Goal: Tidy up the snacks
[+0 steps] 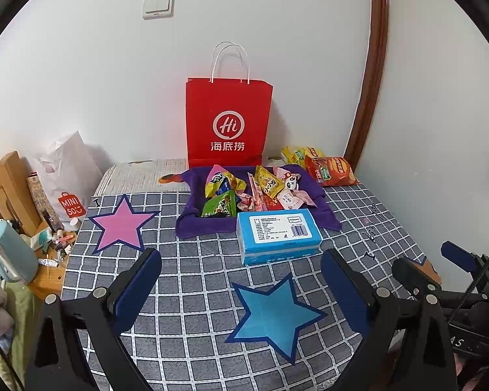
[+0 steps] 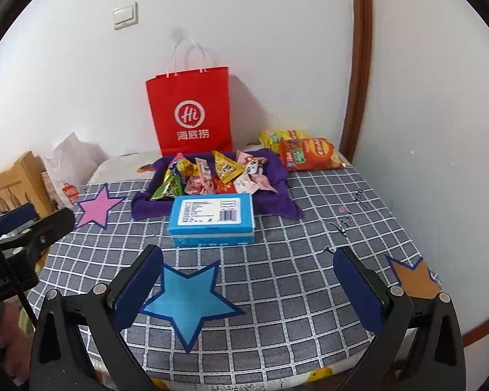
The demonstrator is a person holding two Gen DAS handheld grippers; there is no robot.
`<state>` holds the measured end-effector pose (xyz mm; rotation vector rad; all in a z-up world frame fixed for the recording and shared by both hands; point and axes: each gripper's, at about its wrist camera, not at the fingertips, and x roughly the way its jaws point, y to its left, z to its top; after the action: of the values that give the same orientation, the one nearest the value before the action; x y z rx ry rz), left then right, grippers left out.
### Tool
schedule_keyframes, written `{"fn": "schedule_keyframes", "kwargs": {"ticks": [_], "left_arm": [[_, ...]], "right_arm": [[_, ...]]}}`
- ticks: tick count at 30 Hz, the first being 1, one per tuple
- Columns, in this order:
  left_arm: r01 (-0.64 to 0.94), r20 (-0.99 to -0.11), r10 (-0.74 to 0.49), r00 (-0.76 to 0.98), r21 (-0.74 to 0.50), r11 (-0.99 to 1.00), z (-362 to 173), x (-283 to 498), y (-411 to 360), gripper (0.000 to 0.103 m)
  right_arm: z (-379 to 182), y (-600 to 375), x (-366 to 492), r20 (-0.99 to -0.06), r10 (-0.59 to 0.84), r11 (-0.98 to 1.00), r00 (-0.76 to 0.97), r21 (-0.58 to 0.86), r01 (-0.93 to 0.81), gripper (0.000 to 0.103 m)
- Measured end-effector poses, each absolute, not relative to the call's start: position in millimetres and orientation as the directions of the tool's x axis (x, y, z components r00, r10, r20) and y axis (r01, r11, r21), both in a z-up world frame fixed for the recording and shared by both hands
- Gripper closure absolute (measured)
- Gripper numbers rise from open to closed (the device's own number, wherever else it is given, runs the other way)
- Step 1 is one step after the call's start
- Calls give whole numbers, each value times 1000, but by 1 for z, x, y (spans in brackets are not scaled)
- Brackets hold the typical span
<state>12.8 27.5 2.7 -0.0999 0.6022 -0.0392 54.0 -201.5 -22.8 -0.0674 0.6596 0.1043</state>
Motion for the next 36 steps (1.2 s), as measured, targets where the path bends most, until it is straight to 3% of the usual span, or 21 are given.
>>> {"fn": "schedule_keyframes", "kwargs": {"ticks": [36], "left_arm": [[31, -547, -85, 833, -108, 994, 11, -1, 24, 4]], "right_arm": [[-11, -207, 39, -582, 67, 995, 810, -18, -96, 0]]}}
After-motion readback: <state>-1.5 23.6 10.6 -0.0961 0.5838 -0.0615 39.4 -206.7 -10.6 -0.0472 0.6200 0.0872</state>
